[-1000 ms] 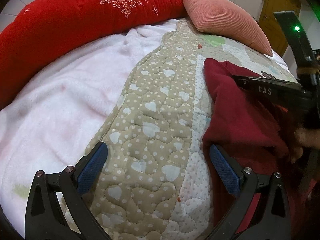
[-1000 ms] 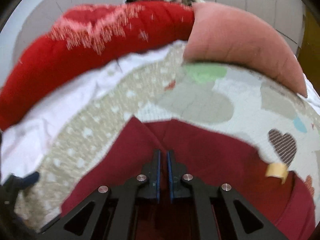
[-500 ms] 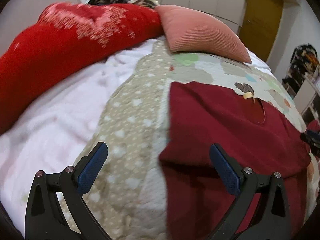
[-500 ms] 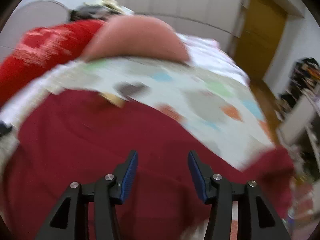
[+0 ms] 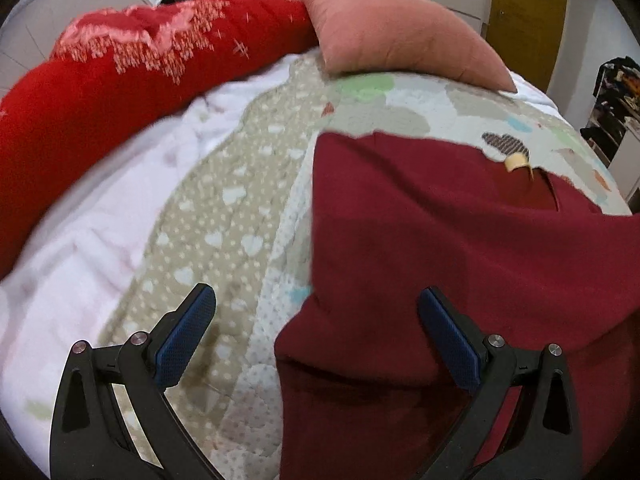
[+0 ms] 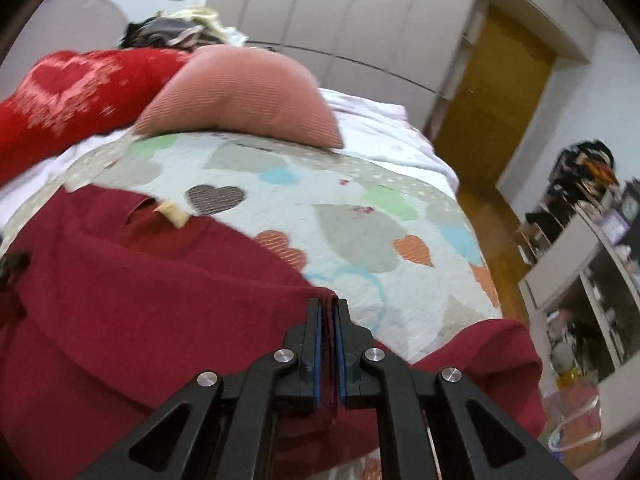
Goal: Fold small clothes
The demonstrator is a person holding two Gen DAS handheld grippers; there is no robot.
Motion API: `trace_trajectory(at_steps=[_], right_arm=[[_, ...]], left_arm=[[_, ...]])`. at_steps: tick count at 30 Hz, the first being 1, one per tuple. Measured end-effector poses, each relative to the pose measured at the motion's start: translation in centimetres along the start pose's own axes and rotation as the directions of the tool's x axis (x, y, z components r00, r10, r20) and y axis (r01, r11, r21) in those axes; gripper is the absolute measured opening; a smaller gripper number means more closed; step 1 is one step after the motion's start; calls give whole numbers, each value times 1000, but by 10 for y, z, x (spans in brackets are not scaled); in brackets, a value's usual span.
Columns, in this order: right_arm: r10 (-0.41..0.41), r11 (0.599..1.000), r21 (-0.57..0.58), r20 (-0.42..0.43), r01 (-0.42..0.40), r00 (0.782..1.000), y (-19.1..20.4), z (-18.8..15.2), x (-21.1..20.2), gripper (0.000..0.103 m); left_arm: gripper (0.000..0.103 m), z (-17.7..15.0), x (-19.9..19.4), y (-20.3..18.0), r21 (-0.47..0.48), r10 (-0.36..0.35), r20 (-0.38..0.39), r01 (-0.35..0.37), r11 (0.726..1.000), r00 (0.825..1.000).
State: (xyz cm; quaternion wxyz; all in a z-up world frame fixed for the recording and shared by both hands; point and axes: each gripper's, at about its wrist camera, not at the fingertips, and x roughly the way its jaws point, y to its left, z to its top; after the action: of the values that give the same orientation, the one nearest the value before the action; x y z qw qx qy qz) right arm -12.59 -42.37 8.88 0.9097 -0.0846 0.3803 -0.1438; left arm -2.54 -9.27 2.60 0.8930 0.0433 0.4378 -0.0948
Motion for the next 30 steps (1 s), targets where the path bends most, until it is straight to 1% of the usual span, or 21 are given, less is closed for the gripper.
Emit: trace_trajectory(at_steps=[2, 4, 5, 7, 9, 10, 11, 12, 13, 14, 15, 16, 18, 19, 20, 22, 23, 24, 26, 29, 30], right_arm=[[3, 1000, 14, -67, -2, 998, 1, -8, 19, 5], [25, 999, 33, -182, -19, 983, 1, -22, 38, 7], [24, 999, 45, -196, -16, 980, 0, -26, 39, 10], [10, 997, 76, -159, 2, 987, -7, -31, 23, 25], [11, 993, 121, -102, 1, 995, -13, -31, 4, 27], [39, 987, 157, -59, -29, 997, -14, -31, -5, 28], [93, 980, 181, -30, -86, 995, -12, -32, -10, 28], [133, 975, 182, -37, -125, 990, -8, -34, -7, 28], [168, 972, 178, -78, -152, 983, -1, -37, 2, 28], [193, 969, 181, -146, -165, 970, 7, -43, 18, 28], [192, 968, 190, -154, -161, 969, 9, -48, 23, 29], [183, 968, 198, -121, -157, 976, 9, -49, 18, 28], [218, 957, 223, -122, -187, 968, 2, -47, 9, 28], [239, 944, 257, -95, -208, 966, -9, -48, -1, 29], [235, 939, 274, -79, -206, 969, -17, -50, -7, 29], [183, 940, 304, -64, -156, 981, -37, -52, -18, 42], [146, 934, 336, -51, -121, 988, -56, -55, -26, 44], [134, 927, 359, -44, -110, 990, -65, -57, -28, 45], [105, 887, 457, -49, -71, 993, -101, -62, -34, 46], [100, 838, 543, -47, -59, 994, -131, -57, -33, 52], [105, 829, 556, -44, -63, 993, -135, -52, -31, 61]], left_arm=[[102, -1, -1, 3, -10, -9, 2, 9, 1000, 1000], [102, -2, -1, 5, -16, -7, -3, 7, 1000, 1000], [102, -2, -1, 5, -20, -6, -7, 6, 1000, 1000], [102, -3, -2, 5, -22, 0, -5, 0, 1000, 1000], [102, -3, -3, 2, -16, 17, -3, -17, 1000, 1000], [102, -4, -4, 0, -9, 28, -1, -28, 1000, 1000], [102, -4, -4, -2, -3, 36, 0, -36, 999, 999], [102, -5, -4, -4, 9, 49, -1, -49, 999, 999], [102, -5, -4, -6, 17, 61, -4, -61, 998, 998], [102, -5, -7, -7, 22, 66, -6, -66, 998, 998], [102, -5, -10, -8, 26, 67, -5, -66, 997, 998], [102, -5, -16, -10, 34, 62, 4, -62, 997, 998], [102, -6, -25, -15, 50, 54, 19, -55, 997, 998], [102, -6, -28, -19, 57, 47, 19, -48, 997, 999], [102, -6, -31, -23, 64, 33, 18, -34, 997, 999], [102, -5, -37, -33, 72, -2, 24, 0, 997, 1000], [102, -5, -40, -39, 76, -17, 27, 15, 997, 999], [102, -5, -41, -44, 82, -27, 29, 25, 996, 999], [102, -4, -42, -57, 101, -45, 27, 42, 994, 999], [102, -6, -40, -76, 132, -63, 15, 60, 989, 998], [102, -7, -40, -82, 143, -69, 9, 67, 987, 998]])
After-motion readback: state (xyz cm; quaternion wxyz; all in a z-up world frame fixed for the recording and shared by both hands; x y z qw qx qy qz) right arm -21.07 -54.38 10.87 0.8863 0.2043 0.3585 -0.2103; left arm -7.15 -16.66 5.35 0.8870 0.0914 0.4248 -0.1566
